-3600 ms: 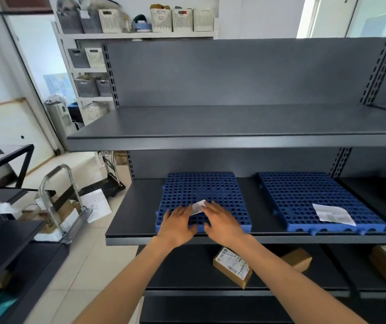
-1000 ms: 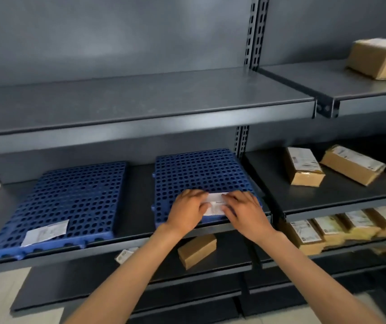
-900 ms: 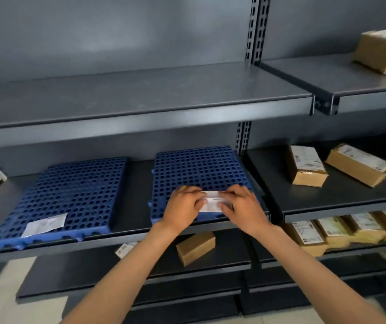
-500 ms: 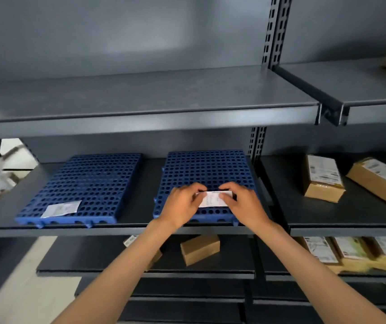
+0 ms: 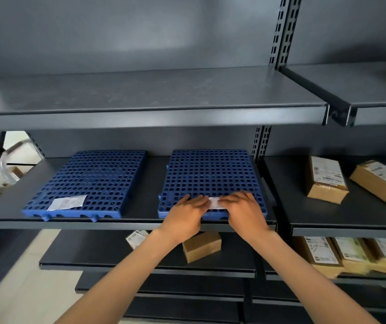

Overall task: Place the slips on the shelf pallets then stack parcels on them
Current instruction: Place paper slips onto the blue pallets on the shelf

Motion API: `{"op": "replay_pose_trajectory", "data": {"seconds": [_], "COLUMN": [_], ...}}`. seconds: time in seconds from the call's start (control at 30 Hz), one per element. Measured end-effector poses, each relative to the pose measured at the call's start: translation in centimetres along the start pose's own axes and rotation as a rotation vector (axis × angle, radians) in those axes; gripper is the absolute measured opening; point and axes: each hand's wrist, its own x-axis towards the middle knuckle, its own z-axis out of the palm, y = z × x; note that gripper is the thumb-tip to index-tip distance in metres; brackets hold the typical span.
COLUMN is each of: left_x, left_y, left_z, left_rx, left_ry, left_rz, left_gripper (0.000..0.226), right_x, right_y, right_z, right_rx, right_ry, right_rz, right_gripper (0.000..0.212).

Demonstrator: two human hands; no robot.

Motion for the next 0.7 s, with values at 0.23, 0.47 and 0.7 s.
{"op": "replay_pose_trajectory", "data": {"seconds": [0.23, 0.47, 0.7], "left_x": [-2.6, -2.8, -2.8], "left_y": [-0.1, 0.8, 0.7], "left_z": [0.8, 1.1, 0.0], "left_rx": [-0.040, 0.014, -0.036], "left_ry": [-0.006, 0.018, 0.015], "left_rz": [0.004, -0.050, -0.070], "left_gripper": [0.070, 0.070, 0.066], "right_x": [-2.6, -2.9, -3.4], "right_y": [-0.6, -0.6, -0.1], "right_z": [0.6, 0.6, -0.3], "right_rx": [-0.038, 0.034, 0.061], "right_ry": [-0.126, -0.115, -0.101], "right_rz": [-0.006, 0.079, 0.062], "right_gripper": [0.072, 0.068, 0.065]}}
